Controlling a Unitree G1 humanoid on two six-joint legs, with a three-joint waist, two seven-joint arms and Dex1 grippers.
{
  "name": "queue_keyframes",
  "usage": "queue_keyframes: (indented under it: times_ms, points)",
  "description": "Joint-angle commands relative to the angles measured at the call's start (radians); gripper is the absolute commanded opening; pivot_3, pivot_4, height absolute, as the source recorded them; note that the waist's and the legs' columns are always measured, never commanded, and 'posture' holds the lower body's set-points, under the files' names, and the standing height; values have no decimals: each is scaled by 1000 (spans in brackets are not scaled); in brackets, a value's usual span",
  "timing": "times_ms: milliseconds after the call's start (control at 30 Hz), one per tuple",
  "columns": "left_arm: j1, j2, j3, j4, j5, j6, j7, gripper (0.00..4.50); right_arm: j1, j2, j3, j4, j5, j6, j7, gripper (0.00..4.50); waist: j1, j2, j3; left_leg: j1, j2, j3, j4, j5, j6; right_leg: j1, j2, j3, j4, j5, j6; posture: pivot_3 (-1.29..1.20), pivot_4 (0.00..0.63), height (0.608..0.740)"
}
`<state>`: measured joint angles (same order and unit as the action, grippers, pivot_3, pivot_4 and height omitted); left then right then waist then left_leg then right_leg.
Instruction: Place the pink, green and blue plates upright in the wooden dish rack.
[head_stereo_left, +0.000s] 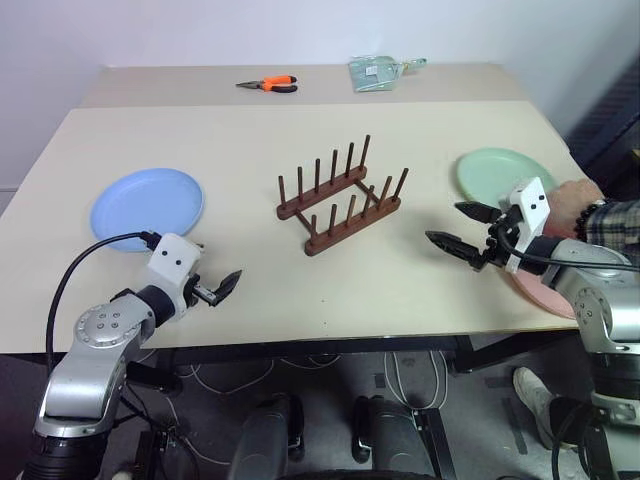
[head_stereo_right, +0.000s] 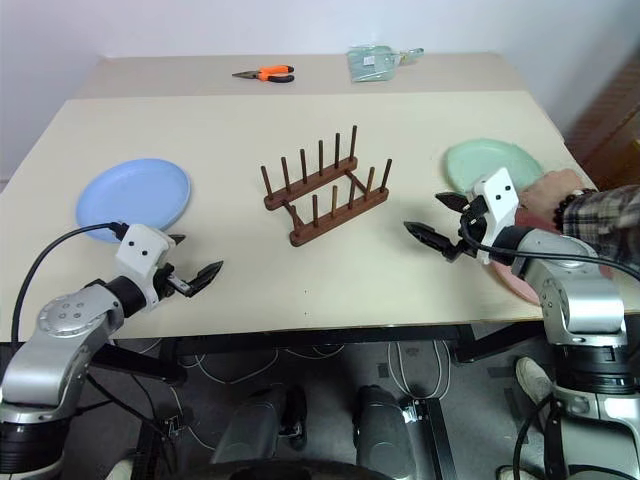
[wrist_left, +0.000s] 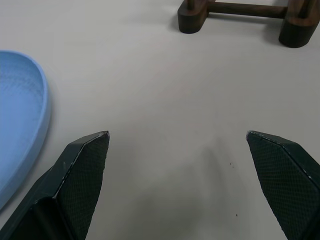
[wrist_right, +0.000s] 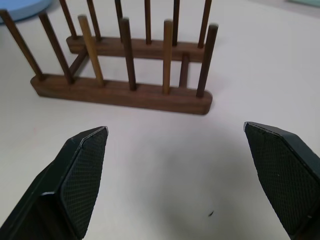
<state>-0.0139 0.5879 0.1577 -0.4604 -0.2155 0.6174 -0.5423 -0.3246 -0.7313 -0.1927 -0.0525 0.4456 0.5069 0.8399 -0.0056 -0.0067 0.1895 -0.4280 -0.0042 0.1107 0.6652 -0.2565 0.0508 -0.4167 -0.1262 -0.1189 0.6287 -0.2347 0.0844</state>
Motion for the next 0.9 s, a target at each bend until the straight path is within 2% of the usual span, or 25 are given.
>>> queue_keyframes:
  times_ms: [33,400,667,833,900]
  points:
    - [-8,4,-16,-9,4,-23,0,4500,-8,-5,-15,-38,-2,-24,-6,4445,-1,0,0,0,0,0,0,0,0,0,0,0,0,0,0,0,150,740]
    - [4,3,-31,-13,10,-40,6,4500,-28,18,40,-21,-40,-75,-9,4445,-2,0,0,0,0,0,0,0,0,0,0,0,0,0,0,0,150,740]
    - [-10,10,-62,-7,-30,-35,-64,4500,30,24,66,-106,-4,-14,11,4445,1,0,0,0,0,0,0,0,0,0,0,0,0,0,0,0,150,740]
    - [-77,8,-172,54,15,-58,-88,4500,106,52,77,-210,-26,-2,-45,4445,11,0,0,0,0,0,0,-1,-2,0,0,0,0,0,0,0,150,740]
    - [-154,-42,-216,128,11,-62,-85,4500,122,60,76,-236,-21,5,-60,4445,17,0,0,0,0,0,0,-1,-1,0,0,0,0,0,0,0,150,740]
